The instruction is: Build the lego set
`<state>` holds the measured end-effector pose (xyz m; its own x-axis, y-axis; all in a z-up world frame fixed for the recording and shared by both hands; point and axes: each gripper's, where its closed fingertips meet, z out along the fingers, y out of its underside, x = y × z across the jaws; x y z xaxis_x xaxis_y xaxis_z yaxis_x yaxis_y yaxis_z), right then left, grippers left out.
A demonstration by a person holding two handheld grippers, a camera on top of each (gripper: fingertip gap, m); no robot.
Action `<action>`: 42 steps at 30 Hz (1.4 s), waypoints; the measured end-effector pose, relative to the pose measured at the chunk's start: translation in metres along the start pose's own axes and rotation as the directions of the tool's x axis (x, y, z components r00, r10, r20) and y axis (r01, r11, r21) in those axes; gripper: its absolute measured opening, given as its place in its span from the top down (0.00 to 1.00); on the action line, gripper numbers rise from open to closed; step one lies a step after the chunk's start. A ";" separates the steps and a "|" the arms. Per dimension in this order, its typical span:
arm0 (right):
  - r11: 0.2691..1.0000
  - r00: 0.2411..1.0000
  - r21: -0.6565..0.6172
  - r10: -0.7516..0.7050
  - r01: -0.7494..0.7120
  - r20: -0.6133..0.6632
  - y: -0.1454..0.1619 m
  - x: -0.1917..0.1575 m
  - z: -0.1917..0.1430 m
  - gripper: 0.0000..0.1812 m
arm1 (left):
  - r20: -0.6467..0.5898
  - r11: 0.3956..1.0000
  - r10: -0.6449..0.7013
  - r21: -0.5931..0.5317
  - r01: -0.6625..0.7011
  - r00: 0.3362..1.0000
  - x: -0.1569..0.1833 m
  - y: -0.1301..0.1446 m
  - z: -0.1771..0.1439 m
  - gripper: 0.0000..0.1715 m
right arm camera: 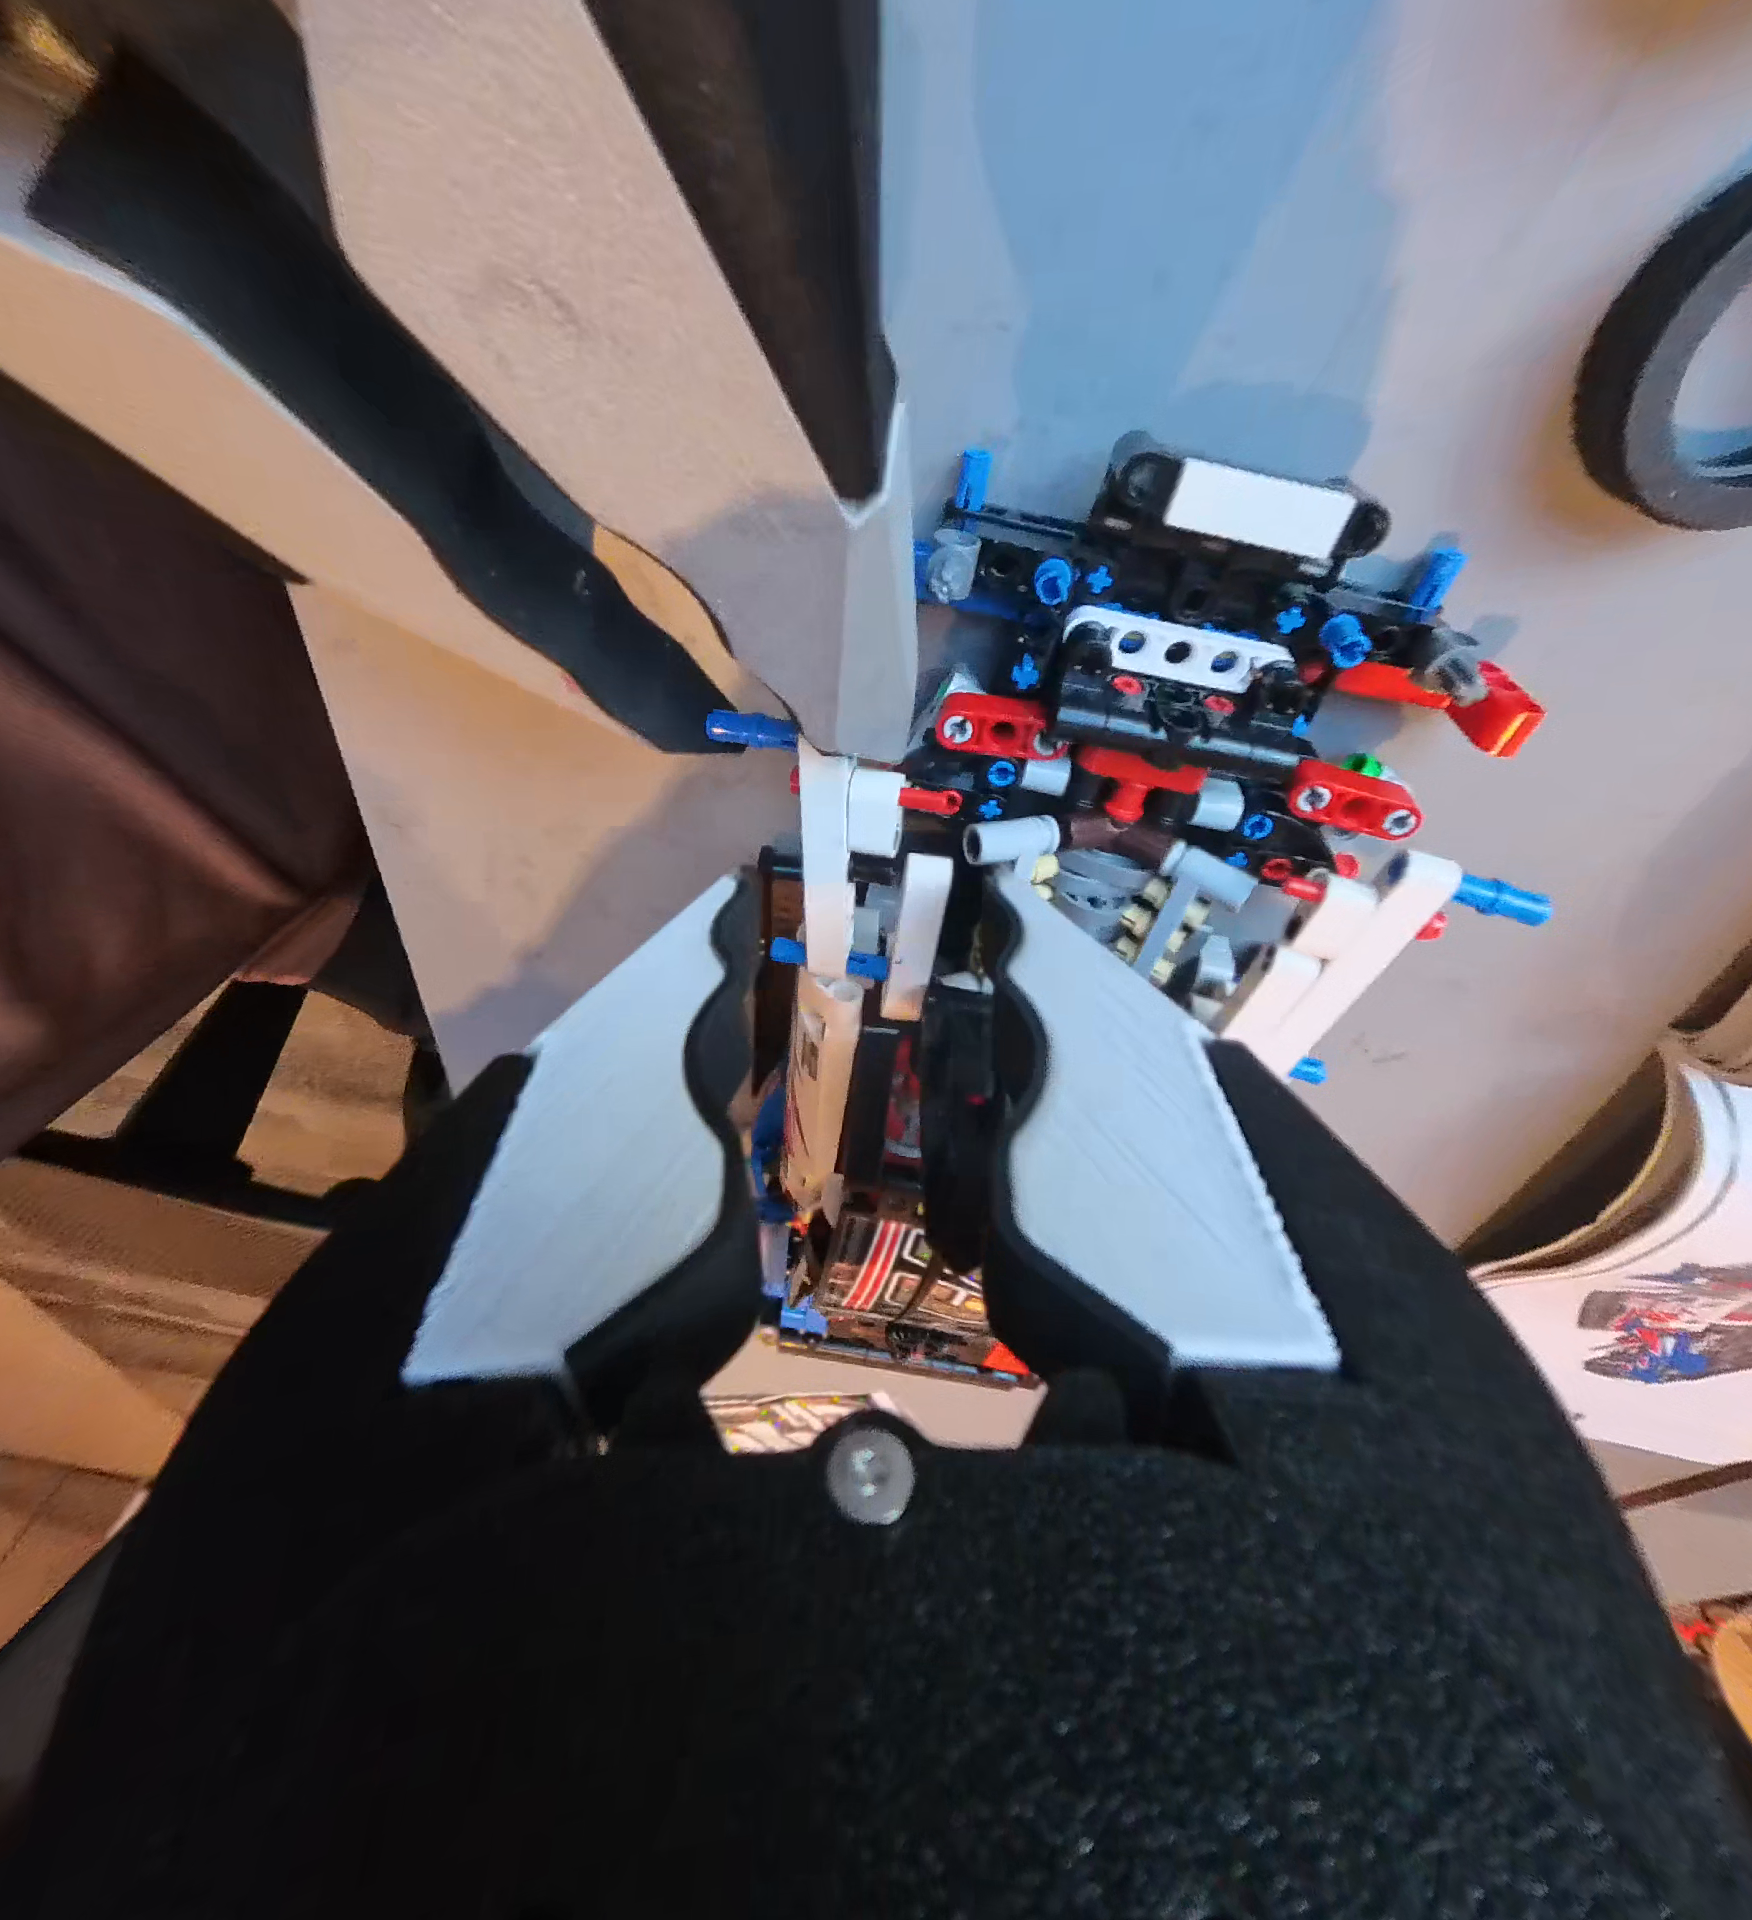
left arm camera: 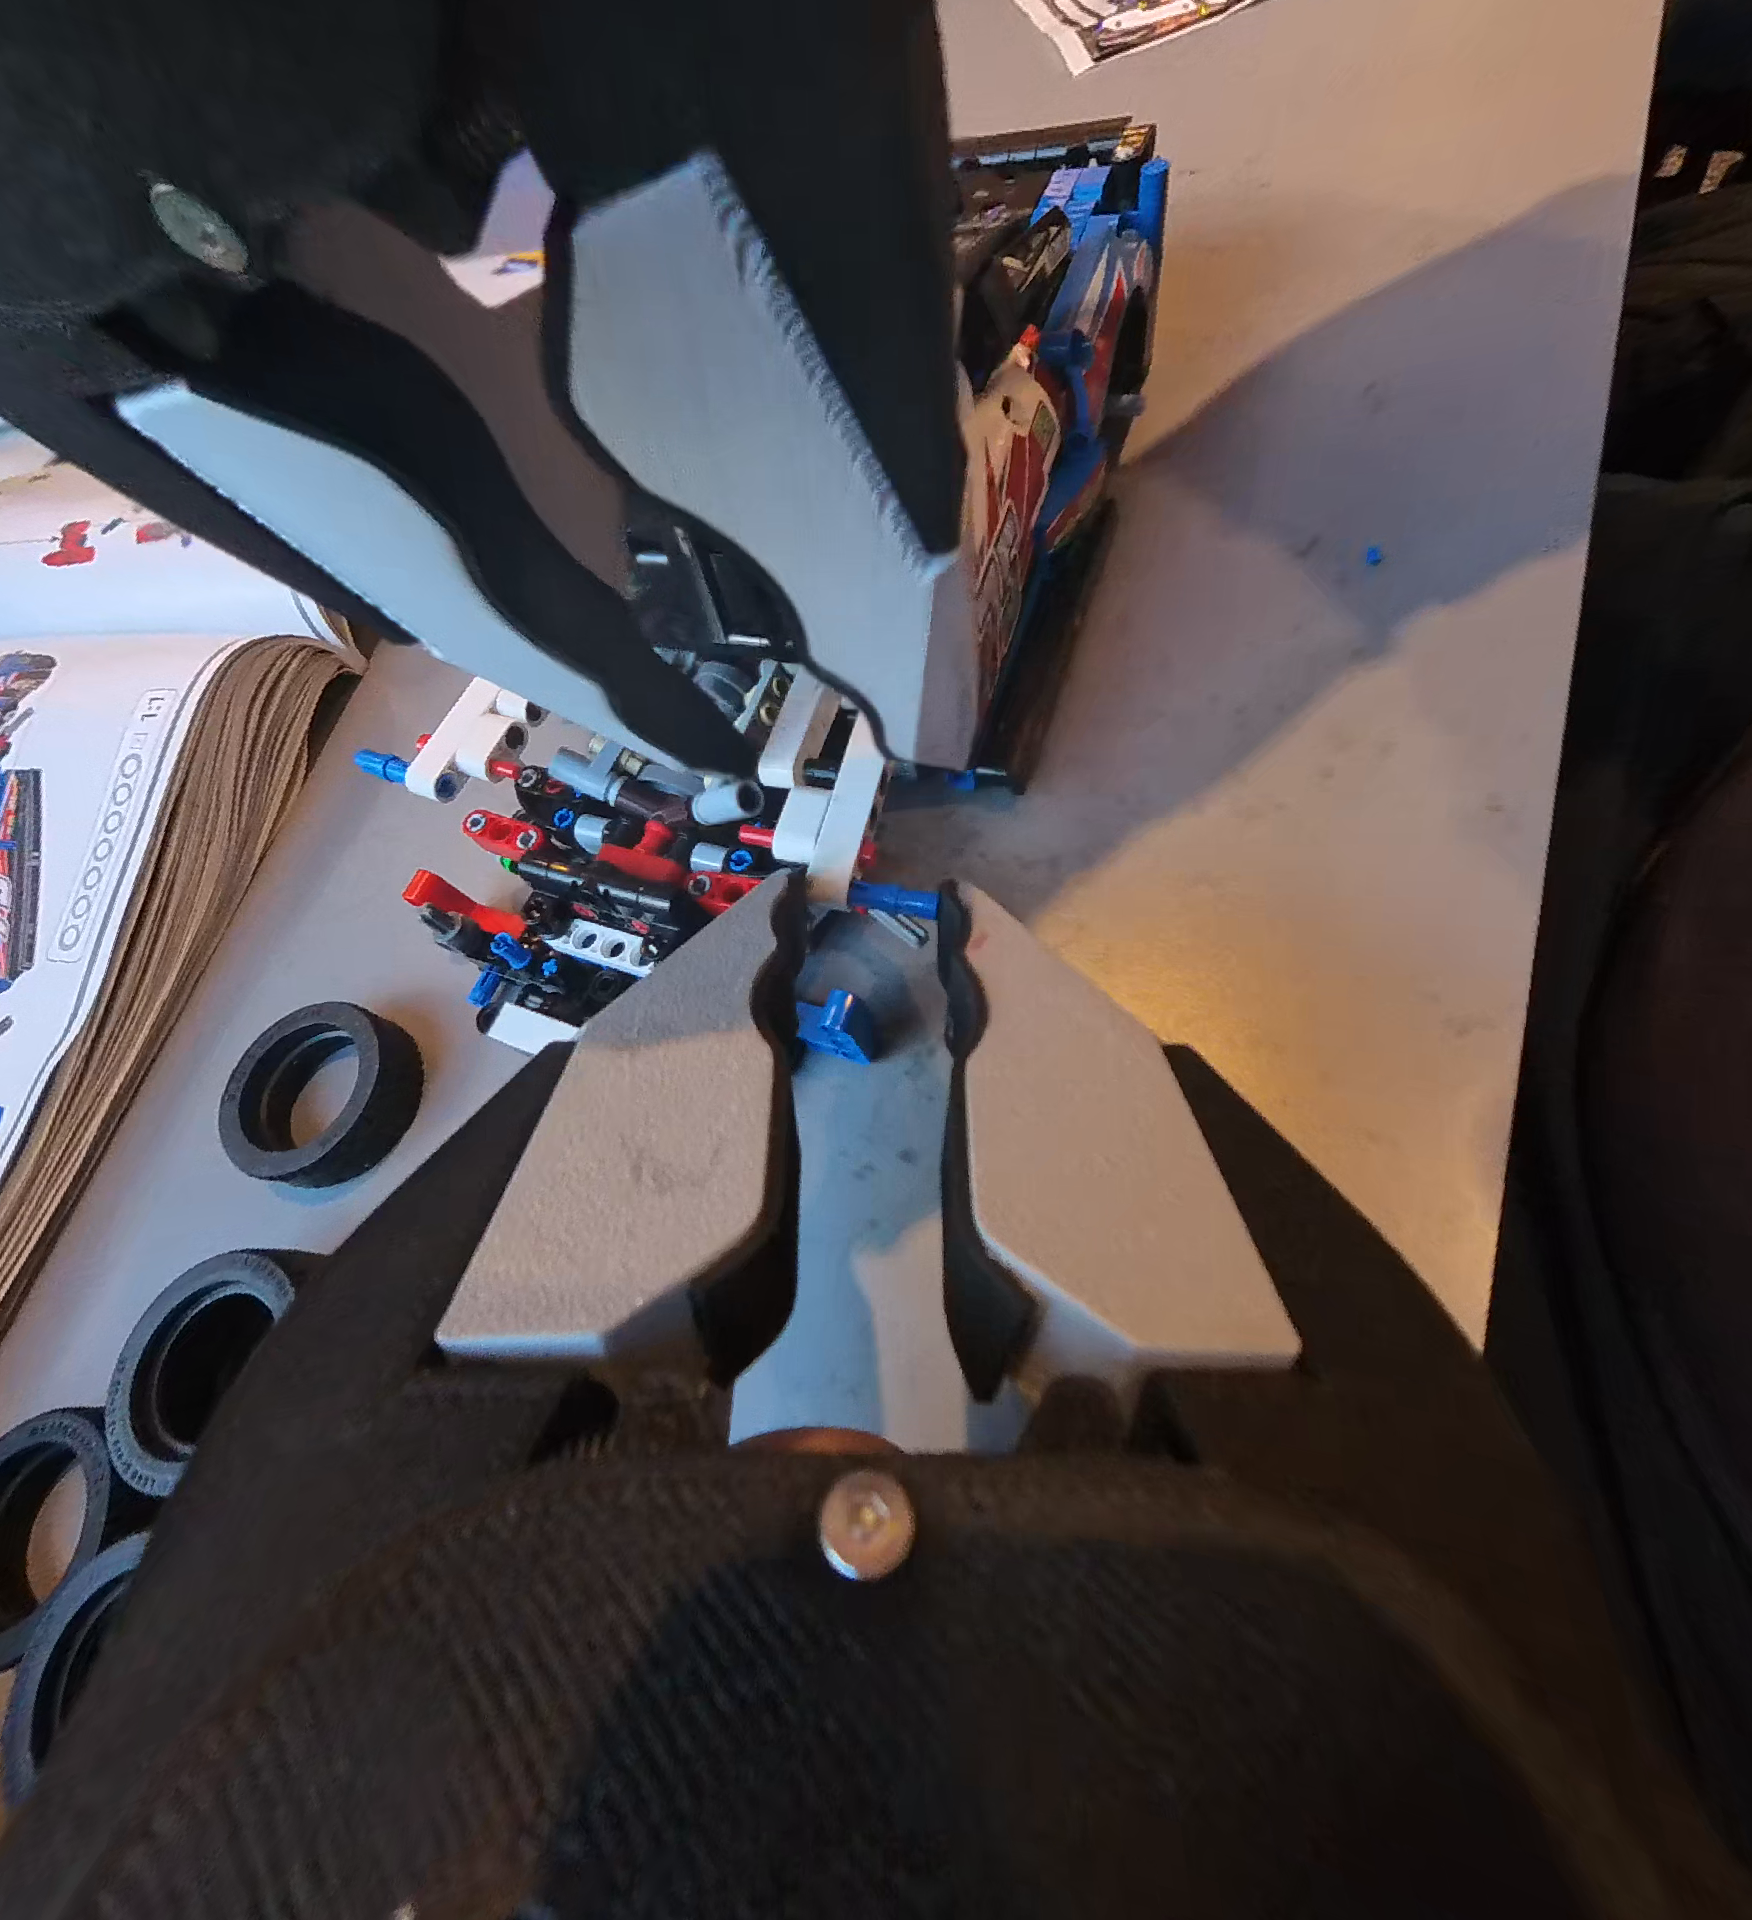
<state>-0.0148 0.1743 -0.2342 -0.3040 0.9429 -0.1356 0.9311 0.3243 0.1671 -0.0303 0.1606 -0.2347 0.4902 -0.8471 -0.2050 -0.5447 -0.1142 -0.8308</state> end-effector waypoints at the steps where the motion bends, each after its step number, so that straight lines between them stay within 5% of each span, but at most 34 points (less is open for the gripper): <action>1: 1.000 1.000 -0.006 -0.005 0.005 -0.009 0.001 0.001 0.000 0.77 | 0.000 1.000 -0.001 0.001 0.001 1.000 0.000 0.000 0.000 0.87; 8: 0.999 0.997 0.006 -0.038 0.039 -0.067 0.001 0.002 0.002 0.86 | -0.001 1.000 0.004 -0.008 -0.004 1.000 0.001 0.000 0.002 0.87; 36: 0.972 0.976 0.227 -0.014 0.064 -0.217 0.003 0.001 -0.004 0.90 | 0.053 0.999 -0.039 -0.026 0.040 0.998 -0.003 -0.007 0.007 0.88; 39: 0.967 0.970 0.255 0.045 0.018 -0.237 0.002 0.005 -0.005 0.89 | 0.059 0.997 -0.079 -0.022 0.080 0.995 -0.006 -0.006 0.009 0.88; 42: 0.959 0.950 0.285 0.088 0.001 -0.299 0.004 0.010 -0.016 0.74 | 0.042 0.992 -0.124 -0.005 0.124 0.991 -0.005 -0.007 0.009 0.88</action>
<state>-0.0175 0.1861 -0.2193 -0.2674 0.9469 0.1783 0.9496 0.2904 -0.1178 -0.0227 0.1705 -0.2326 0.5823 -0.8038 -0.1221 -0.4830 -0.2213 -0.8472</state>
